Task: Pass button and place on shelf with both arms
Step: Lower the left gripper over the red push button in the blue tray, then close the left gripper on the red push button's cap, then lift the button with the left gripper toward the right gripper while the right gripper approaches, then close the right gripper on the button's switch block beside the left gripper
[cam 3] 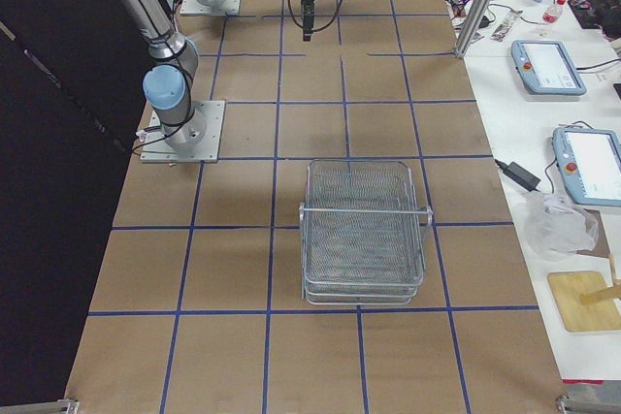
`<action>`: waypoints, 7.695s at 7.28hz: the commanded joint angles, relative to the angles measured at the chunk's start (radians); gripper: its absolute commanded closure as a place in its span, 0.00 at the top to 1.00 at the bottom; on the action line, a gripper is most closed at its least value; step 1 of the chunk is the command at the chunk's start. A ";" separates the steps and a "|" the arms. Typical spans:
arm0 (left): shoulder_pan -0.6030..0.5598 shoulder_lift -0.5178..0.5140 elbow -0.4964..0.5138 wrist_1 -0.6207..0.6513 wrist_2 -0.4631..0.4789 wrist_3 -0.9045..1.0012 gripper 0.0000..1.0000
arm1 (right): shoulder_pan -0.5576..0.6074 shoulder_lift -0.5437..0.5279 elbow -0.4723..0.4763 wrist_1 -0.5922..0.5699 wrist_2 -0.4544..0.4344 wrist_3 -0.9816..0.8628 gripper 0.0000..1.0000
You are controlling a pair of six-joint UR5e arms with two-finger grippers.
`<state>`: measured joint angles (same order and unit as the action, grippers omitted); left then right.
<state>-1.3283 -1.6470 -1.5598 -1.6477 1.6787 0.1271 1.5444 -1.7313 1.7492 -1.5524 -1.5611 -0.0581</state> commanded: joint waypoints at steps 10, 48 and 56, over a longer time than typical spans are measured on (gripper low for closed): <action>0.215 -0.284 -0.401 0.760 -0.061 0.419 0.98 | -0.010 0.039 0.010 -0.003 -0.002 0.073 1.00; -0.583 -0.182 -0.029 0.763 -0.626 0.810 0.00 | -0.201 0.222 -0.155 0.149 0.813 1.077 1.00; -0.582 -0.182 -0.028 0.763 -0.625 0.810 0.00 | -0.187 0.271 -0.154 0.103 0.860 1.080 1.00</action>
<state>-1.9098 -1.8286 -1.5871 -0.8844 1.0527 0.9366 1.3566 -1.4623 1.5943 -1.4507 -0.7011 1.0216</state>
